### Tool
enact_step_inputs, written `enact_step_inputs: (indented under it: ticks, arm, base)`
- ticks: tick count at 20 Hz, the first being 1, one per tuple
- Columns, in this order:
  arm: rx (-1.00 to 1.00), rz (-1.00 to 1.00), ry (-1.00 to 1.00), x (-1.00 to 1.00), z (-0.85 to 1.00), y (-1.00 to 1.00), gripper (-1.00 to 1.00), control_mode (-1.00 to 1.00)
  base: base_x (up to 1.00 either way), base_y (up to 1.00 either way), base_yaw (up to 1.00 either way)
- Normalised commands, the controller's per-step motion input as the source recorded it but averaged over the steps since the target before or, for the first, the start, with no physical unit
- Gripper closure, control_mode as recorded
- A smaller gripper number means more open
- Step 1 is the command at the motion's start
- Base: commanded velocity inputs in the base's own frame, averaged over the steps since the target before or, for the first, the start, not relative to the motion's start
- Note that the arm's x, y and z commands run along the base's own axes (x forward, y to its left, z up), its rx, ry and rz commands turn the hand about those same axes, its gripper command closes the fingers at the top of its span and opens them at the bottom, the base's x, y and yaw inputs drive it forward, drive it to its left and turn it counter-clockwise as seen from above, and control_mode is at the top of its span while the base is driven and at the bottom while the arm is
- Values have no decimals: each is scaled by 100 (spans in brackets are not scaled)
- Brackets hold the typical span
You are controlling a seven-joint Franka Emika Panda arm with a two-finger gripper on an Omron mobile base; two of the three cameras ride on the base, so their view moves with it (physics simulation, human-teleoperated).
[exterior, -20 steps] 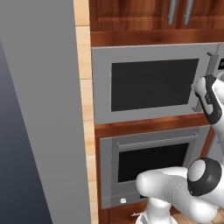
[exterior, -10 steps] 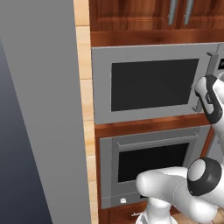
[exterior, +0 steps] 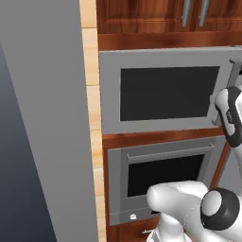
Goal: Place the sponge inside the microwave to prepare for sanitizing.
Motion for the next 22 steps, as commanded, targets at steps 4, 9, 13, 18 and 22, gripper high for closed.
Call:
enact_step_inputs:
  ticks: [4,9,13,18,22]
  arm:
    - [-2,-8,0,-100,0,30,100,-100]
    - [-5,-15,2,-100,0,44,100,-100]
    - [-4,-21,0,-100,-1,66,100,-100]
    - [0,-28,-1,-100,-20,65,100,-100]
    - [0,-27,-4,-64,-26,50,100,-100]
  base:
    - [0,0,0]
    - [0,0,0]
    - [0,0,0]
    - [0,0,0]
    - [0,0,0]
